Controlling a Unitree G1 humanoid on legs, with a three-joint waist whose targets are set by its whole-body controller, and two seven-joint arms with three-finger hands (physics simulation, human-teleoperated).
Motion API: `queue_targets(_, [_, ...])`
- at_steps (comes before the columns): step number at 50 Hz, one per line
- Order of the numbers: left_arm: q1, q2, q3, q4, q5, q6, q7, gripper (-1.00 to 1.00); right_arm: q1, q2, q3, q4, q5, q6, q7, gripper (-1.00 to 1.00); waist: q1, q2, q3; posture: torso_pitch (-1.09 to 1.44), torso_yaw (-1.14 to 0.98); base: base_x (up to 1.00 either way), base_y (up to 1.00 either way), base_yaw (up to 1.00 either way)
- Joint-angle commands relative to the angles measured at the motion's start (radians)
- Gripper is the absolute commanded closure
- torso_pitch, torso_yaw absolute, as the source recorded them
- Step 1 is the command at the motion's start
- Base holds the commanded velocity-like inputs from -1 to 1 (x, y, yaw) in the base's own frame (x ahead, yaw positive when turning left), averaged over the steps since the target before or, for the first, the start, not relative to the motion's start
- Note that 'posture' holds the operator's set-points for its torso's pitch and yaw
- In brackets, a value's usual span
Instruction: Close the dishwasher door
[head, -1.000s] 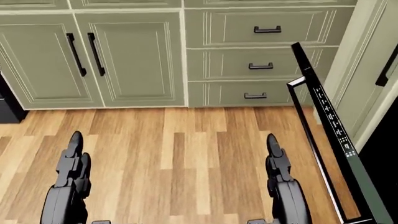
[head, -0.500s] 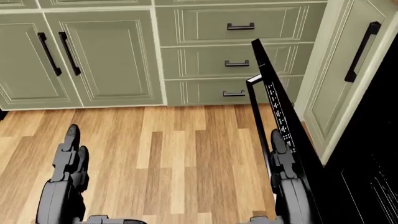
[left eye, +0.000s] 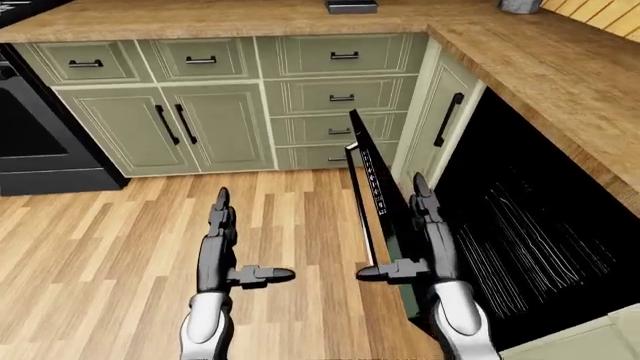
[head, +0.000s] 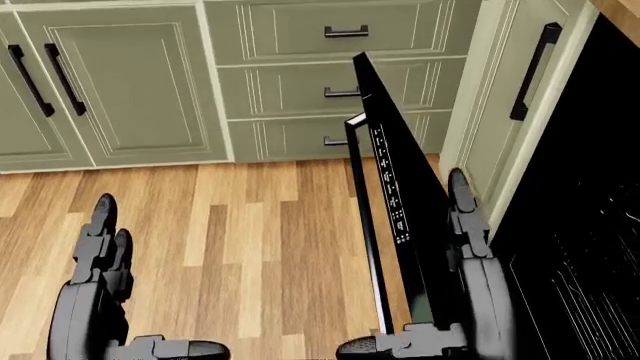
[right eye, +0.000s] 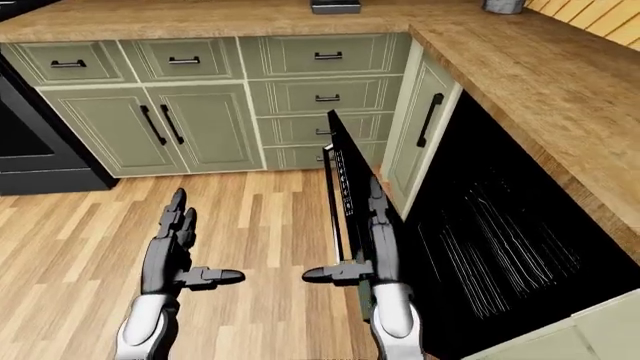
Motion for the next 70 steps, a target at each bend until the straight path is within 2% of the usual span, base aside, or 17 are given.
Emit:
queue_targets(1, [-0.018, 0.004, 0.005, -0.046, -0.007, -0.022, 0.001, -1.0, -0.065, 0.012, 0.05, -0.021, -0.025, 0.011, -0.009, -1.0, 0.005, 0.0, -0.018, 0.0, 0.0, 0.0, 0.0, 0.0])
queue_targets(3, [-0.018, 0.004, 0.006, -0.049, -0.008, -0.019, 0.002, -1.0, -0.127, 0.03, 0.08, 0.063, -0.037, 0.004, -0.015, -1.0, 0.003, 0.002, -0.019, 0.0, 0.0, 0.0, 0.0, 0.0])
queue_targets(9, [-0.023, 0.006, 0.012, -0.044, -0.01, -0.019, 0.002, -1.0, -0.215, 0.059, 0.083, 0.245, -0.026, -0.06, -0.014, -1.0, 0.004, 0.007, -0.026, 0.0, 0.0, 0.0, 0.0, 0.0])
queue_targets(11, [-0.023, 0.008, 0.014, -0.047, -0.012, -0.017, 0.001, -1.0, -0.258, 0.065, 0.061, 0.365, 0.003, -0.119, -0.009, -1.0, 0.005, 0.009, -0.025, 0.0, 0.0, 0.0, 0.0, 0.0])
queue_targets(14, [-0.026, 0.009, 0.018, -0.045, -0.014, -0.018, 0.001, -1.0, -0.357, 0.066, 0.015, 0.666, 0.031, -0.268, -0.023, -1.0, 0.002, 0.012, -0.026, 0.0, 0.0, 0.0, 0.0, 0.0])
queue_targets(22, [-0.03, 0.01, 0.023, -0.045, -0.018, -0.015, 0.001, -1.0, -0.597, 0.081, -0.044, 1.232, 0.067, -0.523, -0.031, -1.0, -0.001, 0.019, -0.03, 0.0, 0.0, 0.0, 0.0, 0.0])
queue_targets(24, [-0.03, 0.011, 0.025, -0.047, -0.02, -0.013, 0.001, -1.0, -0.714, 0.079, -0.086, 1.537, 0.098, -0.674, -0.012, -1.0, -0.003, 0.023, -0.028, 0.0, 0.0, 0.0, 0.0, 0.0])
queue_targets(26, [-0.033, 0.012, 0.028, -0.049, -0.023, -0.01, 0.002, -1.0, -0.753, 0.079, -0.114, 1.687, 0.099, -0.729, -0.002, -1.0, -0.007, 0.026, -0.03, 0.0, 0.0, 0.0, 0.0, 0.0])
queue_targets(31, [-0.033, 0.012, 0.028, -0.053, -0.025, -0.006, 0.003, -1.0, -0.718, 0.092, -0.168, 1.755, 0.083, -0.726, 0.031, -1.0, 0.0, 0.022, -0.032, 0.0, 0.0, 0.0, 0.0, 0.0])
queue_targets(36, [-0.032, 0.013, 0.028, -0.053, -0.024, -0.005, 0.003, -1.0, -0.646, 0.088, -0.26, 1.781, 0.081, -0.675, 0.094, -1.0, 0.005, 0.017, -0.025, 0.0, 0.0, 0.0, 0.0, 0.0])
queue_targets(42, [-0.03, 0.012, 0.028, -0.06, -0.025, -0.001, 0.002, -1.0, -0.618, 0.074, -0.322, 1.785, 0.067, -0.672, 0.069, -1.0, 0.005, 0.012, -0.017, 0.0, 0.0, 0.0, 0.0, 0.0])
queue_targets(54, [-0.032, 0.011, 0.026, -0.053, -0.023, -0.005, 0.003, -1.0, -0.61, 0.056, -0.312, 1.786, -0.02, -0.653, -0.079, -1.0, 0.013, 0.012, -0.018, 0.0, 0.0, 0.0, 0.0, 0.0])
queue_targets(62, [-0.03, 0.011, 0.027, -0.06, -0.025, -0.001, 0.002, -1.0, -0.611, 0.055, -0.324, 1.786, -0.018, -0.657, -0.112, -1.0, 0.015, 0.012, -0.019, 0.0, 0.0, 0.0, 0.0, 0.0])
queue_targets(70, [-0.028, 0.012, 0.029, -0.064, -0.026, 0.002, 0.001, -1.0, -0.623, 0.054, -0.325, 1.786, -0.018, -0.633, -0.215, -1.0, 0.017, 0.013, -0.02, 0.0, 0.0, 0.0, 0.0, 0.0])
